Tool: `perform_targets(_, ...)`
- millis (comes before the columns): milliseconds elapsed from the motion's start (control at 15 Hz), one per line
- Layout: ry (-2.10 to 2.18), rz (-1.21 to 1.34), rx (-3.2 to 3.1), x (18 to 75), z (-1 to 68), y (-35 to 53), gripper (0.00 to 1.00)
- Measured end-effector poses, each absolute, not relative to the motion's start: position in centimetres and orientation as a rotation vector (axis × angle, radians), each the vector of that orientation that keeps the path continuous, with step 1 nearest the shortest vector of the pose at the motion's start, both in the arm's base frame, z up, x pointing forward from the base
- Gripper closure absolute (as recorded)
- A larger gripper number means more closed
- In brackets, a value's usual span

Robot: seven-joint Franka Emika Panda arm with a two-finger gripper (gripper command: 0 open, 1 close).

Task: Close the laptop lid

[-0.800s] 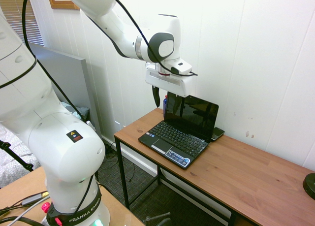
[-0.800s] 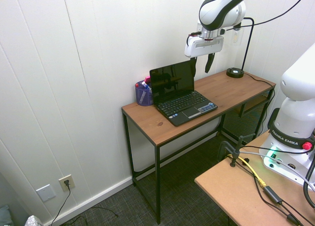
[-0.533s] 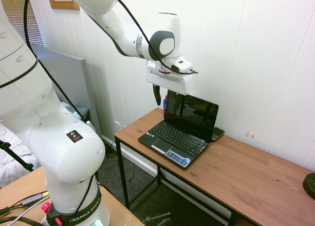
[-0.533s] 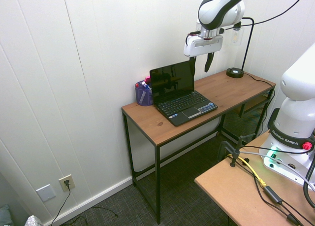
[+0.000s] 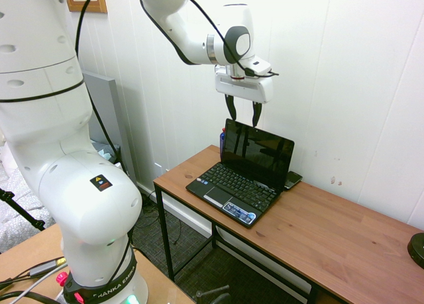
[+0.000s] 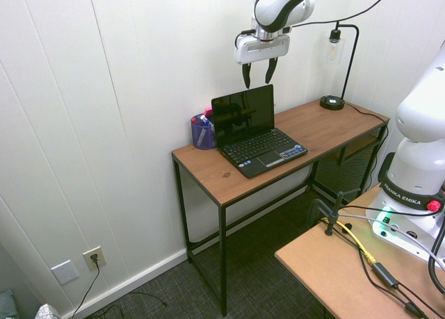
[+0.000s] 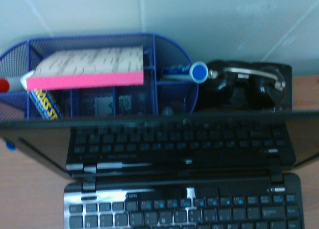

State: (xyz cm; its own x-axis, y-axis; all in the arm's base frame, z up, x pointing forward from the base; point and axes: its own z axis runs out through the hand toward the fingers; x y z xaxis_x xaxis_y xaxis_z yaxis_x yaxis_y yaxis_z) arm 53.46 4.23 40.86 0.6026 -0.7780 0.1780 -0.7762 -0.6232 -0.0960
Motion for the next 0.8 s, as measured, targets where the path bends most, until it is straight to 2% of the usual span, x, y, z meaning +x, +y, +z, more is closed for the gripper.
perform_targets(667, 1.495, -0.368, -2.738, 62.1, 36.4, 3.4, 0.0)
perform_targets(733, 1.503, -0.366, -2.736, 62.6, 35.8, 3.2, 1.0)
perform_targets(800, 1.512, -0.363, -2.73, 62.9, 35.3, 2.9, 1.0)
